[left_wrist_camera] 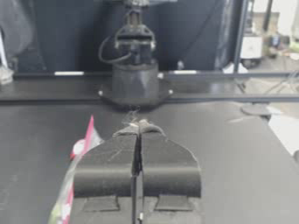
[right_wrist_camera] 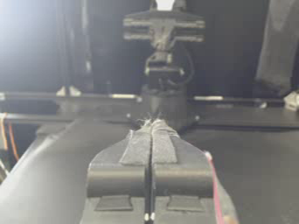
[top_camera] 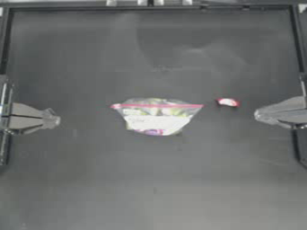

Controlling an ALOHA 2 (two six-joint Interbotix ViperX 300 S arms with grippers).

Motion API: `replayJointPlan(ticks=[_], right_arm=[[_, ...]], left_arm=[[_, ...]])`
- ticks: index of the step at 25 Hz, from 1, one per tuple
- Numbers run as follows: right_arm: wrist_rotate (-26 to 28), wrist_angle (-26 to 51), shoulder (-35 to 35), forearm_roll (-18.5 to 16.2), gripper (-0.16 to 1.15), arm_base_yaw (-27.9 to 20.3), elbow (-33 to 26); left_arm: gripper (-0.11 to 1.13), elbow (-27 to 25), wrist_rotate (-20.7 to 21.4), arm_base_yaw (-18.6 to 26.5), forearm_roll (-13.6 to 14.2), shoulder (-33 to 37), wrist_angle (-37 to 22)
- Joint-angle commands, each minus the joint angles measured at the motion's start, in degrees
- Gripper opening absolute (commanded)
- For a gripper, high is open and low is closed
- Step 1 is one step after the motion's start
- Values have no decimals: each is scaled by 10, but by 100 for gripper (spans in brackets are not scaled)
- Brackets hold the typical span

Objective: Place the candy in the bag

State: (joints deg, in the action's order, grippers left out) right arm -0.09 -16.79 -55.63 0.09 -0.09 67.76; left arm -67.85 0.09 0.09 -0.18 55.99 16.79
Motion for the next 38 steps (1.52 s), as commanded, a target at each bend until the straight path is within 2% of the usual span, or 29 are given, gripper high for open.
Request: replayJointPlan(ticks=[1,2,5,10,12,15,19,21,25,28,33,38], right_arm=[[5,-11,3,0,-5,1,4],[5,-14,2,0,-5,0,9],[5,-19,-3,3,7,1,13],[4,-20,-4,2,11,0,11],[3,-20,-4,-3,18,1,10],[2,-20,-4,-5,42,1,9],[2,-18,-3,-18,88,0,4],[3,-13,-3,-18,104,0,1],[4,18,-3,-16,100,0,-13],[4,62,-1,-11,99,-2,-34],[4,182,25,7,99,-29,-102],[3,293,78,6,99,-58,-175]], left_arm=[[-2,-10,4,-2,5,14,9],[0,-12,4,-2,5,20,9],[7,-10,6,-4,6,28,5],[9,-9,13,-4,5,24,4],[16,-8,14,-4,6,24,4],[43,-7,14,-4,6,18,4],[93,2,14,-4,5,-2,4],[108,8,15,-4,6,-18,3],[98,18,16,-2,6,-40,-17],[98,18,16,5,7,-39,-20],[98,13,14,12,4,-39,-34],[98,13,14,20,4,-40,-51]])
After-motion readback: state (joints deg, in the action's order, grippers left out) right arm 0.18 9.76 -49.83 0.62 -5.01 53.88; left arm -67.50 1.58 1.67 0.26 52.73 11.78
